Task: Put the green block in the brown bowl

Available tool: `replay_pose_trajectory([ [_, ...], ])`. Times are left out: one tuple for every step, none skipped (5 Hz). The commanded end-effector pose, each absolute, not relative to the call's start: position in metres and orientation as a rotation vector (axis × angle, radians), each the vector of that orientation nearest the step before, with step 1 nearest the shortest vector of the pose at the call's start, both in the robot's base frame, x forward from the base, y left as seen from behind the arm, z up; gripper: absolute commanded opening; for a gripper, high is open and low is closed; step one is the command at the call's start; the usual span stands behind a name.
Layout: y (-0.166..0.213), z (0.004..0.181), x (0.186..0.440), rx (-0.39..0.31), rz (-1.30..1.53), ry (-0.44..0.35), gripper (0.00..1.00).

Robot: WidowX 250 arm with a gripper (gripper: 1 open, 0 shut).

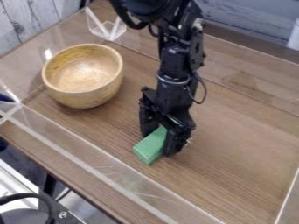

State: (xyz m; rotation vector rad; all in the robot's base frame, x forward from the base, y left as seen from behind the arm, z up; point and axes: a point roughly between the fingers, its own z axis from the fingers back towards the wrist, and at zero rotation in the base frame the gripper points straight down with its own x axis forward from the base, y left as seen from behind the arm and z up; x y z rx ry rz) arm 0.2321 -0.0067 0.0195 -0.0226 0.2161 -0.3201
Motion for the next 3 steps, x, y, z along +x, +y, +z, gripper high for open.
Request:
replay_pose_trajectory([
  [-0.0059,0.0273,0.2377,-0.035,-0.328,0.181,1.0],
  [-0.0066,0.0268,0.2382,-0.05,-0.331,0.186,1.0],
  [-0.0075,0.0263,0.2412,-0.04,-0.327,0.173,1.0],
])
